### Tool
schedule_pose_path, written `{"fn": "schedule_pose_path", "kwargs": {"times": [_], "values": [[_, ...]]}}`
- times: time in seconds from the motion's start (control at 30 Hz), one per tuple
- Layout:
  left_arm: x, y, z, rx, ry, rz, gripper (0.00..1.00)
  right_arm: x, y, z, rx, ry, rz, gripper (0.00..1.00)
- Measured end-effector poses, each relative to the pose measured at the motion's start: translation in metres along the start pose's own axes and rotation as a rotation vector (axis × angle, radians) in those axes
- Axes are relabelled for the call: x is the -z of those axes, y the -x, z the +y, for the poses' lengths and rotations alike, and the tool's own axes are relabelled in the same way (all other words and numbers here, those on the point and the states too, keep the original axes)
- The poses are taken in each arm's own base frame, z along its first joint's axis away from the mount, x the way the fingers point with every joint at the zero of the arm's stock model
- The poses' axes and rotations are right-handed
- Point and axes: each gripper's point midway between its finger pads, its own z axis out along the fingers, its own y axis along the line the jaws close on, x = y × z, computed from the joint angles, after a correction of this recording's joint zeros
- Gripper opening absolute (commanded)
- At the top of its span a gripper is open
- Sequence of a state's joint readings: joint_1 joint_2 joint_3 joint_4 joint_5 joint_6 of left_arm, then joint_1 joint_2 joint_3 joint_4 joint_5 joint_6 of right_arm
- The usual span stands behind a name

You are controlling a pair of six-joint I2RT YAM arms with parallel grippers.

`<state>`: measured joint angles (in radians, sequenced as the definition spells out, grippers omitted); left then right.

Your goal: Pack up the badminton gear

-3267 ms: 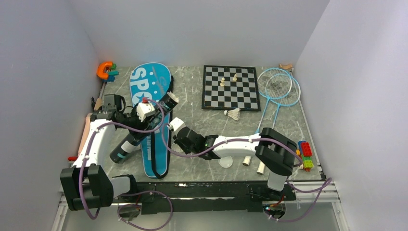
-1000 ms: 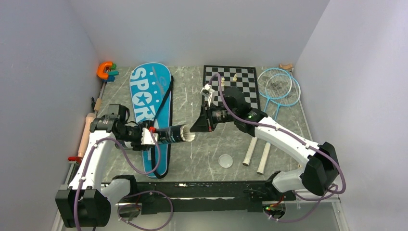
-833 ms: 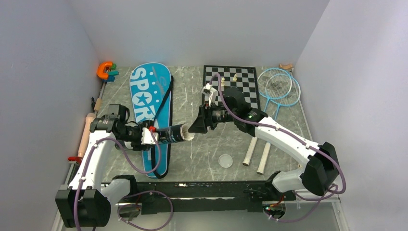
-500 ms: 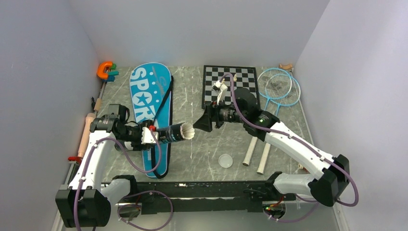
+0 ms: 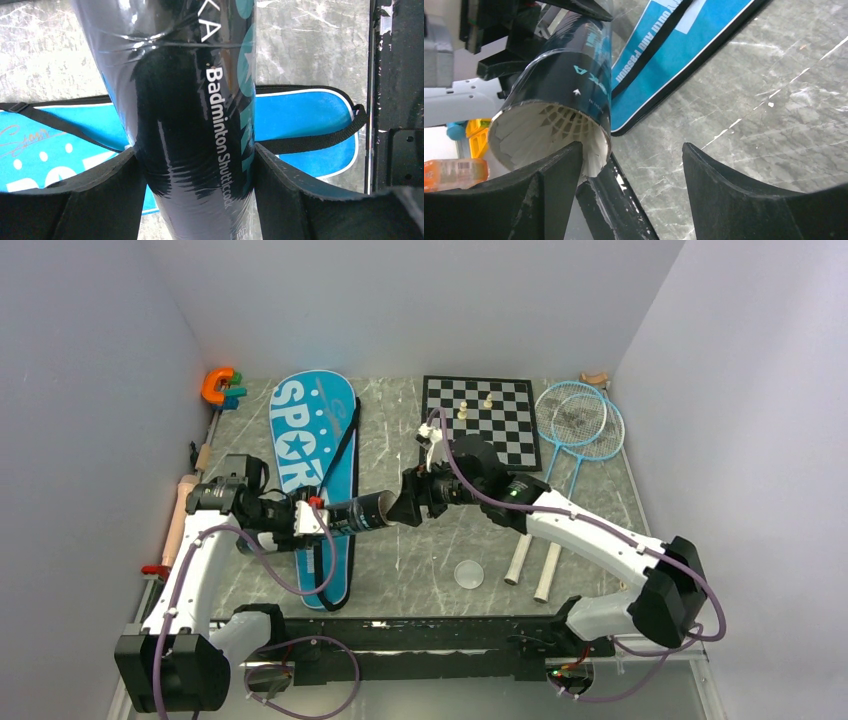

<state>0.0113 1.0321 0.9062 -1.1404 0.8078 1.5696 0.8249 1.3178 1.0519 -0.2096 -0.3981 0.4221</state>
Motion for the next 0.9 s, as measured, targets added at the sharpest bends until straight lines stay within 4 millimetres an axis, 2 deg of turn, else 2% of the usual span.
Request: {"fn": "schedule_pose_path", "kwargs": {"times": [0.27, 0.4, 0.47, 0.63, 0.73, 0.8, 0.9], "values": [[0.002, 0.006, 0.001, -0.001, 0.001, -0.017, 0.0, -0.026, -0.001, 0.003, 0.014, 0.0, 0.009, 0.84], [0.001, 0.006, 0.002, 0.004, 0.002, -0.018, 0.0, -0.022, 0.008, -0.001, 0.006, -0.013, -0.015, 0.87], [0.0, 0.004, 0.002, 0.01, 0.005, -0.016, 0.0, -0.009, 0.02, -0.008, -0.009, -0.019, -0.055, 0.88], [-0.01, -0.009, -0.009, 0.058, -0.01, -0.006, 0.0, 0.054, 0.063, -0.038, -0.044, -0.097, -0.243, 0.9], [-0.014, -0.015, -0.013, 0.106, -0.011, 0.007, 0.0, 0.081, 0.076, -0.05, -0.053, -0.157, -0.325, 0.86], [-0.015, -0.018, -0.012, 0.134, -0.001, 0.019, 0.0, 0.091, 0.077, -0.071, -0.095, -0.226, -0.356, 0.84], [-0.015, -0.021, -0.009, 0.168, 0.014, 0.031, 0.0, 0.101, 0.064, -0.127, -0.212, -0.386, -0.368, 0.82]]}}
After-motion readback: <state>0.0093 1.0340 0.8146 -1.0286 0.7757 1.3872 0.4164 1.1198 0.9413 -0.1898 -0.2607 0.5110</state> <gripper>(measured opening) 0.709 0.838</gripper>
